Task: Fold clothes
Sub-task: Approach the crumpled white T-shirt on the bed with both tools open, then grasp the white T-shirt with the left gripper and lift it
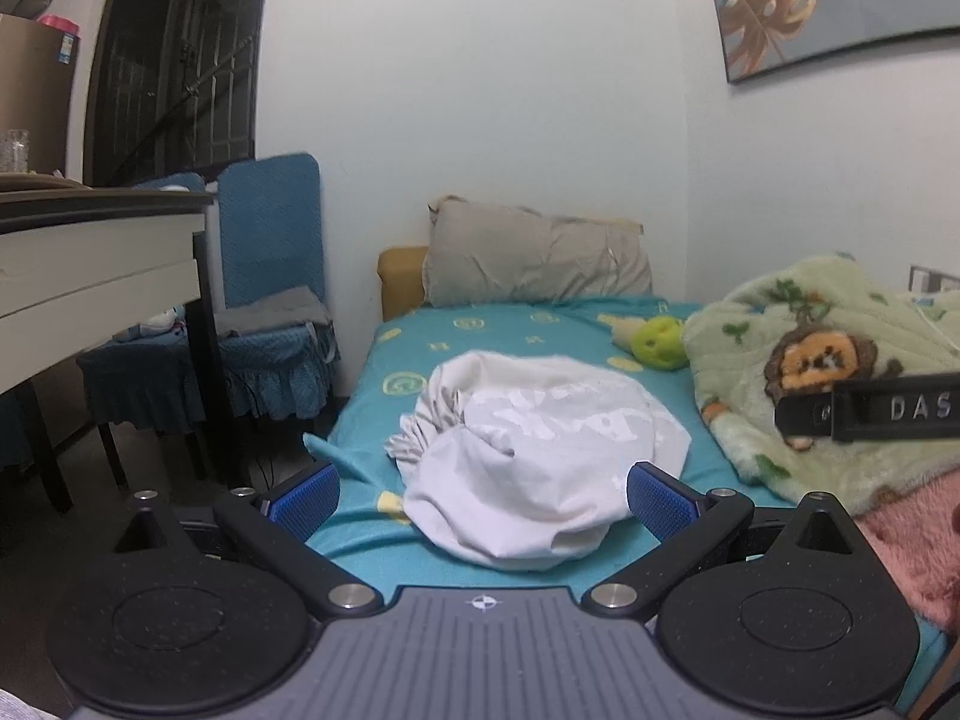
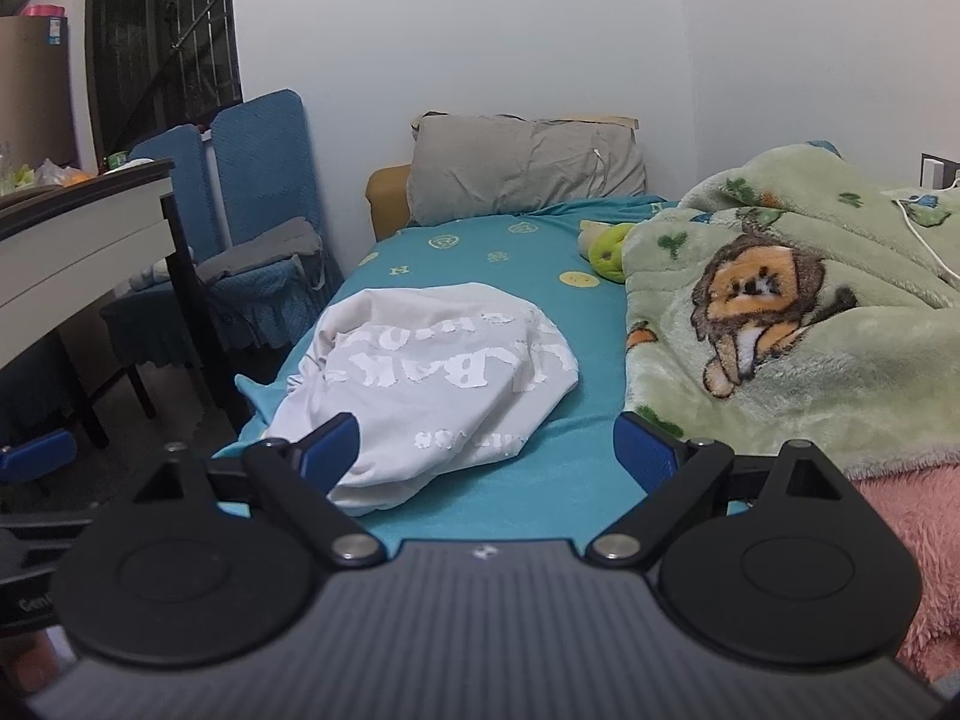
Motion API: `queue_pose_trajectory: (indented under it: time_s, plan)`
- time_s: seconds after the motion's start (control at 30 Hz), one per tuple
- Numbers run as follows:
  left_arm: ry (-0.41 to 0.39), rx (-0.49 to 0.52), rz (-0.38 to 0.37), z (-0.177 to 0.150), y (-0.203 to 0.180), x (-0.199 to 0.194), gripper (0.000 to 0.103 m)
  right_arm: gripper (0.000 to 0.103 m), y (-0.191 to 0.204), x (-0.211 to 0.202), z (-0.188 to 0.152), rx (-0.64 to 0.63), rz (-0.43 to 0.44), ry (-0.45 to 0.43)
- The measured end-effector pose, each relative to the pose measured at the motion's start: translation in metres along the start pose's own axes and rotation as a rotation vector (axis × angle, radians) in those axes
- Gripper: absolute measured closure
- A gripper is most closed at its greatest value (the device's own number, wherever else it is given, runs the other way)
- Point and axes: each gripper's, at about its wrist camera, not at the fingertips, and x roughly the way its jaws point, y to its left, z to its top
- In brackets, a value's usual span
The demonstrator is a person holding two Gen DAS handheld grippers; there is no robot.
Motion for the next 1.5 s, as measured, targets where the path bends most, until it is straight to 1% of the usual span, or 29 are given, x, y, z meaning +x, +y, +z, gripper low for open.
queue_pose_trajectory:
  time_s: [0.13,0.27,0.33,0.37,0.43,0.47,0.53,0.6,0.67,0.7,0.77,0.87,0.93,0.97,1.0,1.03,1.1,1.17,1.27,1.37,1.43,1.5]
  plan:
    - [0.105,0.067,-0.043,-0.003,-0.008,0.018,0.0,0.01,-0.002,0.006,0.011,0.03,-0.006,0.029]
    - [0.193,0.142,-0.104,-0.002,-0.018,0.042,0.002,0.01,-0.003,0.013,0.041,-0.004,-0.036,0.021]
    - [0.231,0.2,-0.121,-0.002,-0.024,0.06,0.003,0.01,-0.006,0.017,0.058,0.002,-0.038,0.01]
    - [0.252,0.241,-0.12,-0.002,-0.028,0.07,0.003,0.01,-0.009,0.02,0.066,0.01,-0.036,0.005]
    - [0.276,0.364,-0.112,-0.006,-0.038,0.092,0.006,0.01,-0.014,0.026,0.075,0.023,-0.034,-0.007]
    - [0.281,0.435,-0.105,-0.009,-0.043,0.103,0.008,0.01,-0.018,0.03,0.076,0.028,-0.035,-0.013]
    - [0.284,0.569,-0.109,-0.021,-0.052,0.124,0.008,0.01,-0.027,0.038,0.074,0.047,-0.046,-0.012]
    - [0.29,0.692,-0.118,-0.035,-0.06,0.144,0.012,0.01,-0.039,0.048,0.065,0.073,-0.059,0.015]
    - [0.3,0.77,-0.119,-0.049,-0.065,0.163,0.016,0.01,-0.051,0.058,0.057,0.102,-0.073,0.064]
    - [0.302,0.787,-0.119,-0.054,-0.065,0.172,0.019,0.01,-0.057,0.062,0.053,0.117,-0.078,0.08]
    - [0.296,0.757,-0.122,-0.058,-0.062,0.188,0.02,0.01,-0.066,0.067,0.049,0.148,-0.092,0.101]
    - [0.253,0.663,-0.122,-0.057,-0.054,0.205,0.026,0.01,-0.073,0.077,0.045,0.172,-0.108,0.122]
    - [0.242,0.604,-0.105,-0.053,-0.047,0.216,0.027,0.01,-0.075,0.085,0.043,0.183,-0.114,0.138]
    - [0.241,0.578,-0.103,-0.052,-0.044,0.221,0.034,0.01,-0.076,0.089,0.043,0.19,-0.113,0.146]
    - [0.238,0.552,-0.104,-0.049,-0.041,0.223,0.044,0.01,-0.076,0.093,0.043,0.194,-0.113,0.151]
    - [0.234,0.527,-0.107,-0.046,-0.038,0.224,0.05,0.01,-0.076,0.097,0.044,0.195,-0.115,0.155]
    - [0.224,0.477,-0.112,-0.04,-0.033,0.225,0.079,0.01,-0.075,0.102,0.044,0.189,-0.121,0.157]
    - [0.171,0.422,-0.112,-0.03,-0.028,0.214,0.091,0.01,-0.074,0.103,0.043,0.182,-0.126,0.158]
    - [0.06,0.321,-0.122,-0.011,-0.016,0.191,0.095,0.01,-0.074,0.103,0.04,0.176,-0.133,0.159]
    - [-0.032,0.209,-0.151,0.009,-0.001,0.164,0.097,0.01,-0.073,0.103,0.039,0.173,-0.136,0.154]
    - [-0.087,0.144,-0.177,0.02,0.008,0.146,0.098,0.01,-0.071,0.102,0.038,0.168,-0.128,0.141]
    - [-0.137,0.097,-0.224,0.029,0.015,0.122,0.098,0.01,-0.068,0.098,0.038,0.161,-0.105,0.121]
